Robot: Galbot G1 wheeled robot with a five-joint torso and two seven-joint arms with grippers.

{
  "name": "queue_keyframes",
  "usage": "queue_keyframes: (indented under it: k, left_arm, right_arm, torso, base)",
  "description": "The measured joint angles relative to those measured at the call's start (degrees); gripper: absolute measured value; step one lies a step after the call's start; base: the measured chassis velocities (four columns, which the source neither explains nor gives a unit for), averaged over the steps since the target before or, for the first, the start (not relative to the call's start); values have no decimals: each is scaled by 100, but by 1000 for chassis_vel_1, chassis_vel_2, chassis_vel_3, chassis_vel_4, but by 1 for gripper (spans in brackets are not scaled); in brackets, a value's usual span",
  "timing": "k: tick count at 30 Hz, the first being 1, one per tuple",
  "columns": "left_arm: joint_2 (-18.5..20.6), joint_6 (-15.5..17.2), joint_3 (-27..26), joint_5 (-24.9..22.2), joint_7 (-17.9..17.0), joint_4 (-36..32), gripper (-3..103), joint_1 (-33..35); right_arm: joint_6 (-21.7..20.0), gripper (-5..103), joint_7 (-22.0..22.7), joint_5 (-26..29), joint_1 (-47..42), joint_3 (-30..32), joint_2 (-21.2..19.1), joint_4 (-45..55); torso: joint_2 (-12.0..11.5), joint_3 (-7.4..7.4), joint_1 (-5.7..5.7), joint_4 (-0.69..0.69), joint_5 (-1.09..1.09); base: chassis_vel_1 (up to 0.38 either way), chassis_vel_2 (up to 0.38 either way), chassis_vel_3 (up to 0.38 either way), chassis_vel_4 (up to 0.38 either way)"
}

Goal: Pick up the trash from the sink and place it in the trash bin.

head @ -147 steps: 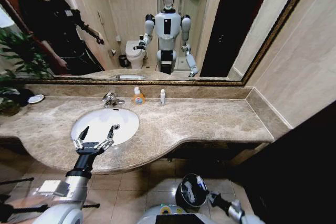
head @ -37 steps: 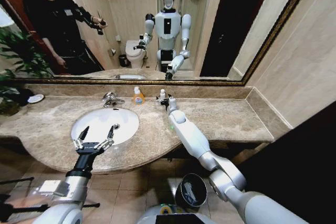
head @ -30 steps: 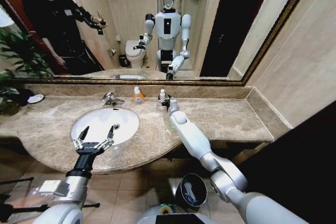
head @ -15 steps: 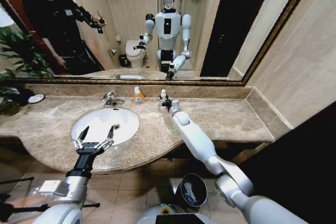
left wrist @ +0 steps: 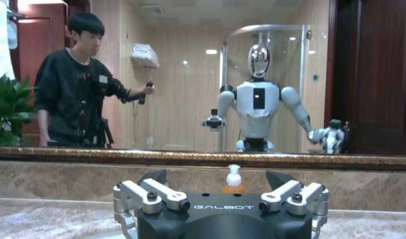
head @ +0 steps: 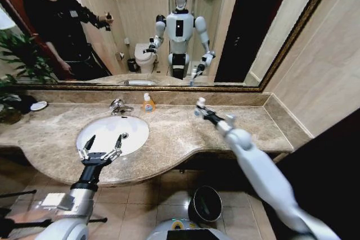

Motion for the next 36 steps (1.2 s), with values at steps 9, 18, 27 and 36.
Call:
queue_keyframes:
  k: [9, 18, 27, 36]
  left_arm:
    - [0, 0, 0, 0, -3, 0, 100, 0]
    - [0, 0, -1, 0, -2, 0, 100, 0]
    - [0, 0, -1, 0, -3, 0, 100, 0]
    - [0, 0, 0, 0, -2, 0, 100, 0]
  right_arm:
    - [-494, 14, -4086, 117, -1384, 2131, -187, -538]
    - [-125, 14, -6775, -2456, -1842, 2924, 591, -2154]
    - [1727, 14, -3643, -3907, -1928, 2275, 2240, -3593]
    - [3597, 14, -854, -5196, -1169, 2153, 3034, -6473]
  torso:
    - [0, 1, 0, 1, 2]
    - [0, 1, 1, 0, 0]
    - [-1, 1, 1, 1, -3]
    - [-1, 1, 0, 2, -4]
  base:
    - [0, 0, 0, 0]
    - [0, 0, 0, 0]
    - [0, 0, 0, 0]
    - [0, 0, 0, 0]
